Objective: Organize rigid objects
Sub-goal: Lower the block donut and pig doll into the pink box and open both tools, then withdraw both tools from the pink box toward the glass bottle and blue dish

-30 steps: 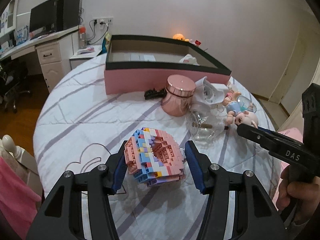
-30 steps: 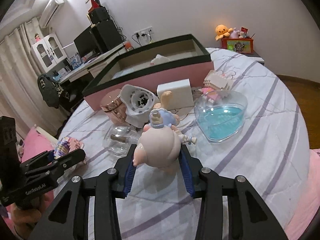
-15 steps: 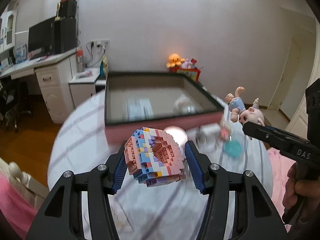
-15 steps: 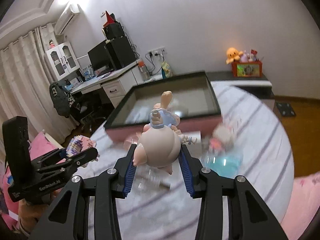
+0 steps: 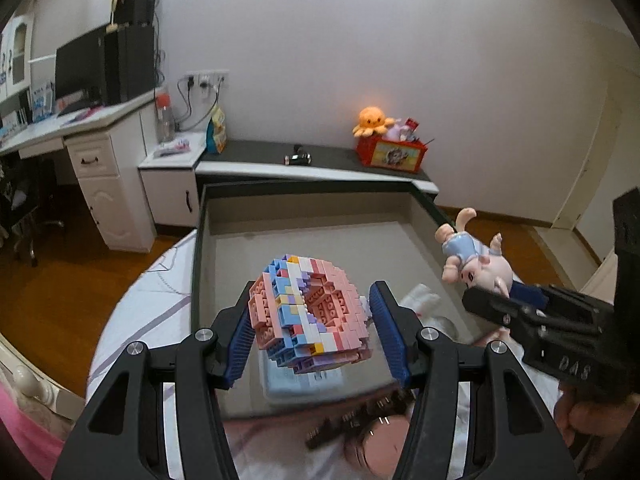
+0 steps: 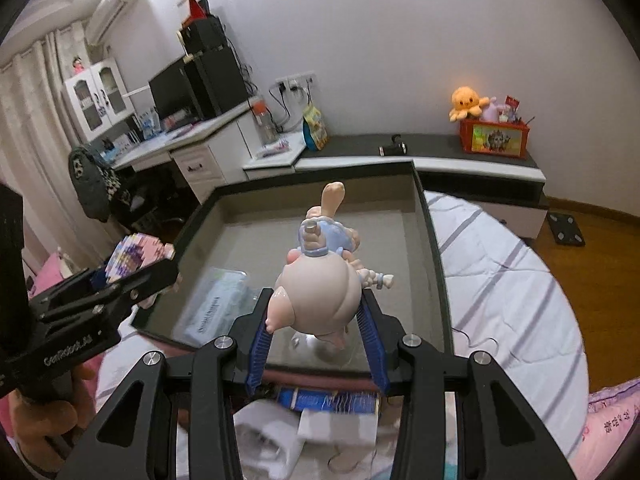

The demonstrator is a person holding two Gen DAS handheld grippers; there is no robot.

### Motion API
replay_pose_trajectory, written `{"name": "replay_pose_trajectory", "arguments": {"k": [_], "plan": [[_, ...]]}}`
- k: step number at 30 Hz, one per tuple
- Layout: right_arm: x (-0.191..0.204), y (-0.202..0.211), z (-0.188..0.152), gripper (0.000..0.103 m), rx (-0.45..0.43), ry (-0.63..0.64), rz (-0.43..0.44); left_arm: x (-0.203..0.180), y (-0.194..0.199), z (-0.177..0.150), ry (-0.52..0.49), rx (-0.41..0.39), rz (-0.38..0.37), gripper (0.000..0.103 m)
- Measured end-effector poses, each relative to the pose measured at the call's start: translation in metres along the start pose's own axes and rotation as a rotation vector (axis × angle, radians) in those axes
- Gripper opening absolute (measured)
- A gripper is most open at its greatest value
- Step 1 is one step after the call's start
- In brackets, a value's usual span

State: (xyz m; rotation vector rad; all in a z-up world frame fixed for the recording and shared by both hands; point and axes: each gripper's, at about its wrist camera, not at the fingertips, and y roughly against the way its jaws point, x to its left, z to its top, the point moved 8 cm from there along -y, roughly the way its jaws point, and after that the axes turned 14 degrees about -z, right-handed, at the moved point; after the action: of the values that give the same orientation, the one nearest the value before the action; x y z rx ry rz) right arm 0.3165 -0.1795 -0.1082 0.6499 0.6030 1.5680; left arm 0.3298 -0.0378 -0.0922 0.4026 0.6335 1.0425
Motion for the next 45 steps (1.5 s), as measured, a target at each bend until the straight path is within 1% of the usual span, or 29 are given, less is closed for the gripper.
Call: {"name": "replay_pose_trajectory", "arguments": {"k": [3, 5, 6, 7, 8, 9, 13, 16, 23, 27, 33, 40, 45], "plan": [[0.000, -0.014, -0.004, 0.042, 0.022, 0.001, -0.008, 0.008, -0.021, -0.002, 0.017, 0.039, 0.009, 0.057], [0.001, -0.014, -0.004, 0.044, 0.012, -0.008, -0.016, 0.012, -0.033, -0.008, 0.024, 0.081, 0.028, 0.061], [-0.001, -0.013, -0.004, 0.056, -0.002, -0.012, -0.026, 0.013, -0.035, -0.011, 0.024, 0.094, 0.043, 0.076], [-0.003, -0.010, -0.003, 0.087, -0.016, -0.016, -0.032, 0.013, -0.035, -0.011, 0.020, 0.089, 0.054, 0.095], [-0.005, -0.006, -0.002, 0.097, -0.036, -0.024, -0.029, 0.012, -0.030, -0.012, 0.013, 0.068, 0.069, 0.101], [-0.006, -0.002, -0.002, 0.103, -0.054, -0.031, -0.022, 0.011, -0.023, -0.012, 0.009, 0.041, 0.073, 0.103], [-0.009, 0.012, -0.002, 0.103, -0.063, -0.043, -0.045, 0.012, 0.005, -0.016, 0.036, -0.027, 0.068, 0.103], [-0.011, 0.025, -0.004, 0.103, -0.086, -0.052, -0.040, 0.011, 0.029, -0.018, 0.039, -0.071, 0.070, 0.103], [-0.009, 0.059, -0.017, 0.103, -0.133, -0.066, -0.043, -0.002, 0.075, -0.031, 0.019, -0.133, 0.071, 0.103], [-0.006, 0.081, -0.026, 0.103, -0.159, -0.068, -0.035, -0.007, 0.095, -0.041, 0.019, -0.154, 0.080, 0.103], [-0.004, 0.112, -0.037, 0.103, -0.197, -0.079, -0.046, -0.017, 0.120, -0.054, 0.011, -0.173, 0.102, 0.103], [-0.006, 0.140, -0.055, 0.103, -0.225, -0.084, -0.089, -0.024, 0.149, -0.075, 0.021, -0.191, 0.142, 0.103], [-0.007, 0.155, -0.077, 0.103, -0.231, -0.080, -0.113, -0.033, 0.161, -0.087, 0.020, -0.195, 0.144, 0.103]]}}
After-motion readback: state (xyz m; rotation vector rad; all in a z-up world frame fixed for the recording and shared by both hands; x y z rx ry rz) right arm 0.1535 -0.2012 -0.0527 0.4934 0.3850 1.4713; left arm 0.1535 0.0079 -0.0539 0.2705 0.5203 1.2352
